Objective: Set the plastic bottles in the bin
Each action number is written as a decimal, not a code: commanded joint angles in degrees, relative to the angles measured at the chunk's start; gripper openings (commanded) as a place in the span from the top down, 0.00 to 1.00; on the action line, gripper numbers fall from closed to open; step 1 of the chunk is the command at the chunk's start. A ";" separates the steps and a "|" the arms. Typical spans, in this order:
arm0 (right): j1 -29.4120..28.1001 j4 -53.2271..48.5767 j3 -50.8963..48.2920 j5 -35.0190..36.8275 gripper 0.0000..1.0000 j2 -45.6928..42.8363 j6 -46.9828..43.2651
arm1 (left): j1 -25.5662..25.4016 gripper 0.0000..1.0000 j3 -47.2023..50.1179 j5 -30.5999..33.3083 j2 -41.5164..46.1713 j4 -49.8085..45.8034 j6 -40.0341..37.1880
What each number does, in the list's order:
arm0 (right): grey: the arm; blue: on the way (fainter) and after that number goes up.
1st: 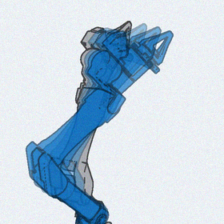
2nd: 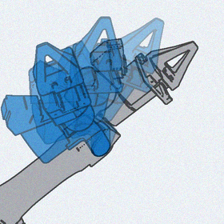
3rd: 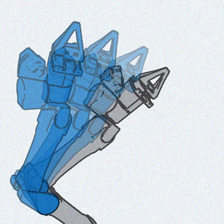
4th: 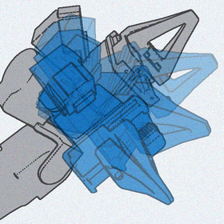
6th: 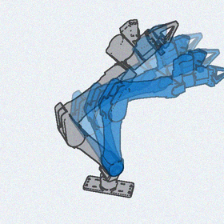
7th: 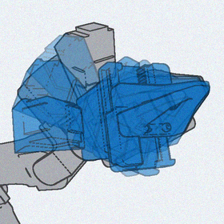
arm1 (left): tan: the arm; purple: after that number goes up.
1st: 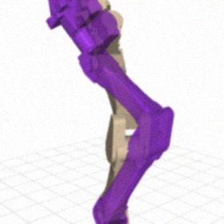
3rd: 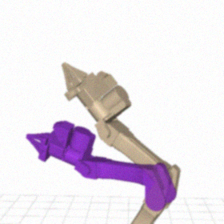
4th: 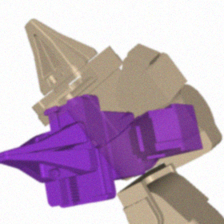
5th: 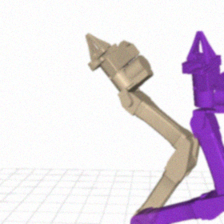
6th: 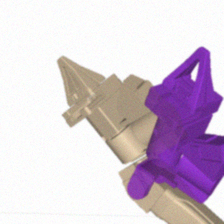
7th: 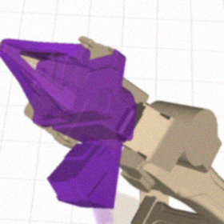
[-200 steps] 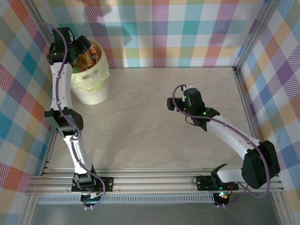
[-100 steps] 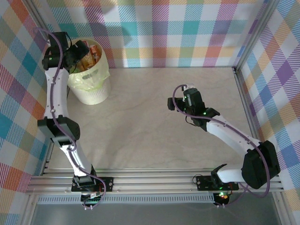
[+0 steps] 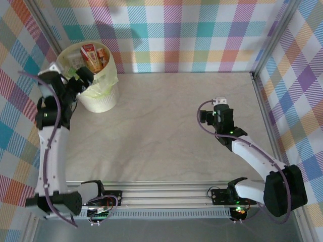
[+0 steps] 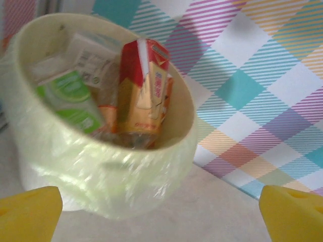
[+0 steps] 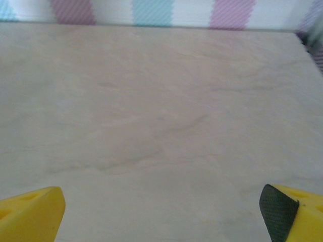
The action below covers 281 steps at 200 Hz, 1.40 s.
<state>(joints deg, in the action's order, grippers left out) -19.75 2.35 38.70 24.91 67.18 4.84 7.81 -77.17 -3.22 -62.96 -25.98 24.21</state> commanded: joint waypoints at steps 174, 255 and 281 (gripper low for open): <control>19.03 45.97 -15.54 -23.20 0.00 20.86 -3.80 | -3.58 0.00 60.79 14.13 -5.37 62.78 -18.96; 19.00 45.82 -15.49 -23.31 0.00 20.80 -3.87 | -10.89 0.00 56.81 10.31 -20.07 73.18 -24.32; 18.97 45.77 -15.51 -23.36 0.00 20.81 -3.83 | -13.97 0.00 53.77 15.56 -26.06 72.45 -25.16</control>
<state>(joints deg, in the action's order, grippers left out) -1.06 45.89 22.15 1.48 88.05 0.21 -3.97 -20.45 8.60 -86.43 45.23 0.82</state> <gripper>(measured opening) 0.996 0.997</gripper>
